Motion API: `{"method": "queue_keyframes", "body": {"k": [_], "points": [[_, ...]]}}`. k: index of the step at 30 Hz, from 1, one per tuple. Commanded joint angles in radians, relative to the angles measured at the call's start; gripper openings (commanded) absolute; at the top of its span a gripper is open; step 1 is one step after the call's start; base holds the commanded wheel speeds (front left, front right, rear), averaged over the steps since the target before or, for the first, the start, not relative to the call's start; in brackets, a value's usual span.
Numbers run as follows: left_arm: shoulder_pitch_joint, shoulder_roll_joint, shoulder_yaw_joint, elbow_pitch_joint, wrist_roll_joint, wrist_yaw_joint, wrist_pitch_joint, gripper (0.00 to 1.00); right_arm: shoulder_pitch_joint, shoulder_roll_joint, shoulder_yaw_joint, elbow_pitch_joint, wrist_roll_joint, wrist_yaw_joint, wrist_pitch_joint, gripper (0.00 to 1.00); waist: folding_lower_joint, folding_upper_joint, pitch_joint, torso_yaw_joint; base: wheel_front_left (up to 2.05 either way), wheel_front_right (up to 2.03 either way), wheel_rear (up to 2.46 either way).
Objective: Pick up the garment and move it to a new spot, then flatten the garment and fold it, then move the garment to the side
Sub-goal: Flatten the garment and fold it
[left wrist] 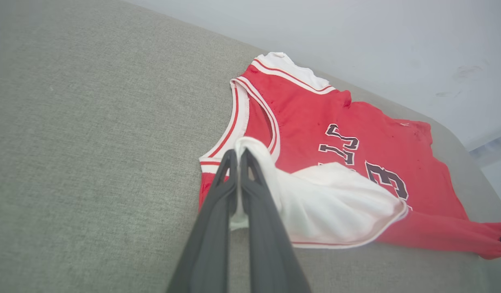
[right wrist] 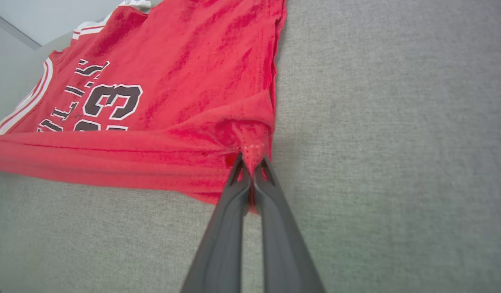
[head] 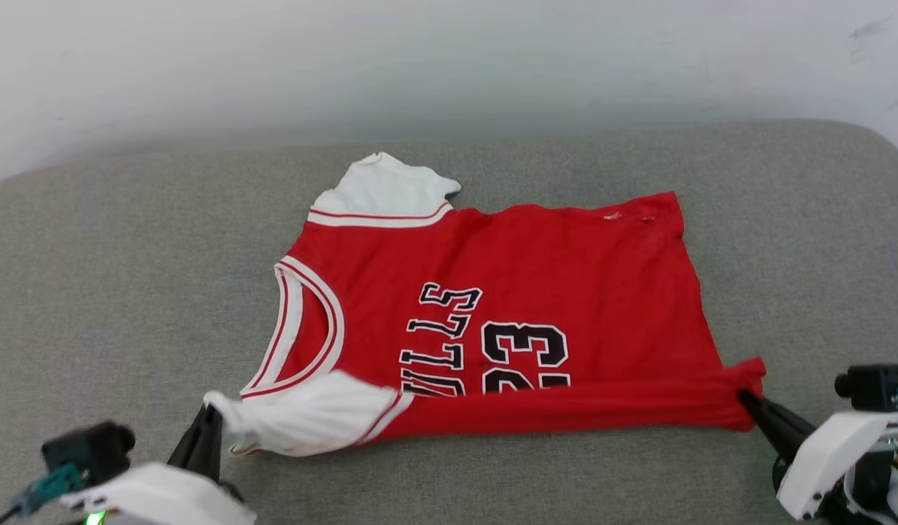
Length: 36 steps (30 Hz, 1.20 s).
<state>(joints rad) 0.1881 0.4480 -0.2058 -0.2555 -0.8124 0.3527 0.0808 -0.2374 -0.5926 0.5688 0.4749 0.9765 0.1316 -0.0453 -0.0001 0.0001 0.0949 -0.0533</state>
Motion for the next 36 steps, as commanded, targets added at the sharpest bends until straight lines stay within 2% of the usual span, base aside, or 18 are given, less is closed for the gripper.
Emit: {"method": "queue_keyframes", "body": {"k": [1, 9, 16, 17, 18, 19, 21, 22, 23, 24, 27, 31, 36], "points": [[-0.042, 0.002, -0.006, 0.019, 0.008, -0.011, 0.003, 0.00, -0.027, 0.005, -0.017, -0.003, -0.017, -0.002, 0.018, 0.00, 0.0001, -0.0001, 0.014, -0.003, 0.00, 0.00, 0.00], [-0.285, -0.038, -0.052, 0.195, 0.009, -0.097, -0.001, 0.00, -0.125, 0.069, -0.085, -0.018, -0.093, -0.001, 0.128, 0.00, 0.0001, -0.0001, 0.098, -0.018, 0.00, 0.00, 0.00], [-0.412, -0.074, -0.066, 0.347, 0.006, -0.145, -0.032, 0.00, -0.177, 0.111, -0.096, 0.013, -0.139, -0.001, 0.147, 0.00, 0.0001, -0.0001, 0.178, -0.019, 0.00, 0.00, 0.00], [-0.427, -0.076, -0.069, 0.369, 0.007, -0.154, -0.037, 0.00, -0.182, 0.117, -0.095, 0.019, -0.146, -0.001, 0.142, 0.15, 0.0001, -0.0001, 0.186, -0.019, 0.00, 0.00, 0.00], [-0.443, -0.082, -0.069, 0.394, 0.002, -0.162, -0.042, 0.00, -0.187, 0.117, -0.091, 0.027, -0.158, -0.001, 0.138, 0.36, 0.0001, -0.0001, 0.194, -0.019, 0.00, 0.00, 0.00], [-0.453, -0.089, -0.073, 0.417, 0.000, -0.169, -0.043, 0.00, -0.187, 0.122, -0.086, 0.036, -0.157, -0.001, 0.138, 1.00, 0.0001, -0.0001, 0.198, -0.020, 0.00, 0.00, 0.00], [-0.468, -0.102, -0.079, 0.464, -0.010, -0.185, -0.043, 0.00, -0.188, 0.131, -0.078, 0.045, -0.163, -0.002, 0.122, 1.00, 0.0001, -0.0001, 0.203, -0.023, 0.00, 0.00, 0.00], [-0.473, -0.104, -0.082, 0.485, -0.014, -0.189, -0.036, 0.20, -0.186, 0.131, -0.075, 0.049, -0.166, -0.002, 0.113, 1.00, 0.0001, -0.0001, 0.204, -0.025, 0.00, 0.00, 0.00], [-0.476, -0.107, -0.084, 0.509, -0.025, -0.197, -0.027, 0.46, -0.183, 0.128, -0.071, 0.053, -0.173, -0.002, 0.103, 1.00, 0.0001, -0.0001, 0.202, -0.028, 0.00, 0.00, 0.00], [-0.478, -0.111, -0.084, 0.525, -0.033, -0.203, -0.022, 1.00, -0.181, 0.126, -0.065, 0.049, -0.178, -0.002, 0.086, 1.00, 0.0001, -0.0001, 0.199, -0.031, 0.00, 0.00, 0.00], [-0.479, -0.115, -0.074, 0.563, -0.051, -0.217, -0.026, 1.00, -0.175, 0.115, -0.067, 0.025, -0.205, -0.001, 0.007, 1.00, 0.0001, -0.0001, 0.181, -0.037, 0.00, 0.00, 0.00], [-0.474, -0.092, -0.054, 0.574, -0.067, -0.222, -0.018, 1.00, -0.155, 0.105, -0.105, -0.015, -0.262, -0.001, -0.132, 1.00, 0.0001, -0.0001, 0.145, -0.047, 0.00, 0.00, 0.00], [-0.451, -0.040, -0.028, 0.525, -0.079, -0.199, 0.020, 1.00, -0.109, 0.127, -0.199, -0.072, -0.349, -0.001, -0.201, 1.00, 0.0001, -0.0001, 0.101, -0.065, 0.00, 0.00, 0.00]]}}
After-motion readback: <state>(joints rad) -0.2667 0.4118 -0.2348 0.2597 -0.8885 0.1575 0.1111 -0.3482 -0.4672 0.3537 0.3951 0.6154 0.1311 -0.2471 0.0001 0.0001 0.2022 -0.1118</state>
